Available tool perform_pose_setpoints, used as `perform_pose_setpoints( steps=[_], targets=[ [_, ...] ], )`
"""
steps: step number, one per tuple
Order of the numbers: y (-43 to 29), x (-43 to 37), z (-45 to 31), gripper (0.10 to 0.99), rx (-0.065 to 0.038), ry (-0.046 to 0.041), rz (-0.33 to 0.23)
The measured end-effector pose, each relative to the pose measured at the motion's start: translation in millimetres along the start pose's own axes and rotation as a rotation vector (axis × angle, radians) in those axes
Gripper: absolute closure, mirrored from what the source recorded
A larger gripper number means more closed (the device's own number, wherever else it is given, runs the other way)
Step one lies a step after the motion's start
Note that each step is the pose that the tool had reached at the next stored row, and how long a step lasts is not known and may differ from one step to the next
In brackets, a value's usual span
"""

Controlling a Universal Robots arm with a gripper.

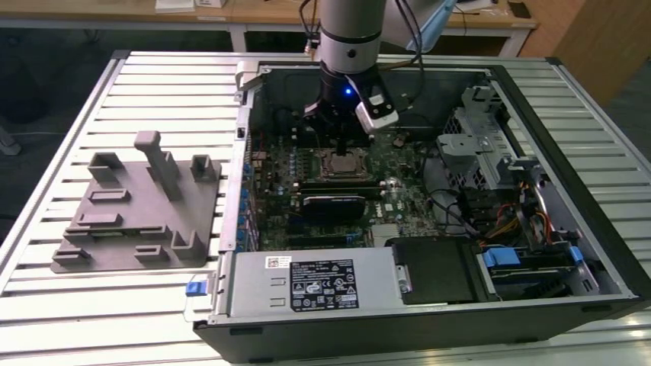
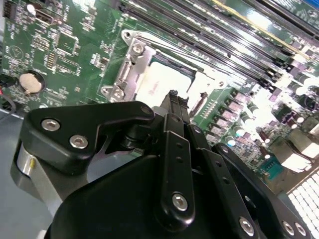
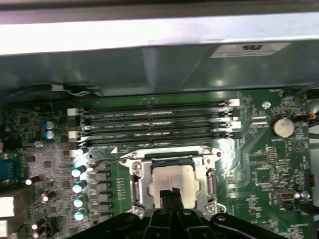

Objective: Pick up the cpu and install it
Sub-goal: 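Install the first cpu locking lever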

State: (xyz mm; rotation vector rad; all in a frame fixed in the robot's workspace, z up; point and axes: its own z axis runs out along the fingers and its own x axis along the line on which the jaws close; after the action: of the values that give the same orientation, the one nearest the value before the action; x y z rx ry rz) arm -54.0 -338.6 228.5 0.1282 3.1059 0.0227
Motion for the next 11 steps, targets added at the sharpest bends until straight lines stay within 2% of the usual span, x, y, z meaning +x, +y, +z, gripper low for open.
perform_pose_setpoints(
  steps=[6, 7, 8, 11],
  targets=[
    [-1.3, 15.4, -0.5, 0.980, -0.001, -0.0014, 0.000],
    [-2.0, 24.8, -0.8, 0.980, -0.001, -0.0034, 0.000],
    [-2.5, 29.9, -1.0, 0.980, -0.001, -0.0044, 0.000],
    [-3.0, 35.9, -1.2, 0.980, -0.001, -0.0053, 0.000]
  ],
)
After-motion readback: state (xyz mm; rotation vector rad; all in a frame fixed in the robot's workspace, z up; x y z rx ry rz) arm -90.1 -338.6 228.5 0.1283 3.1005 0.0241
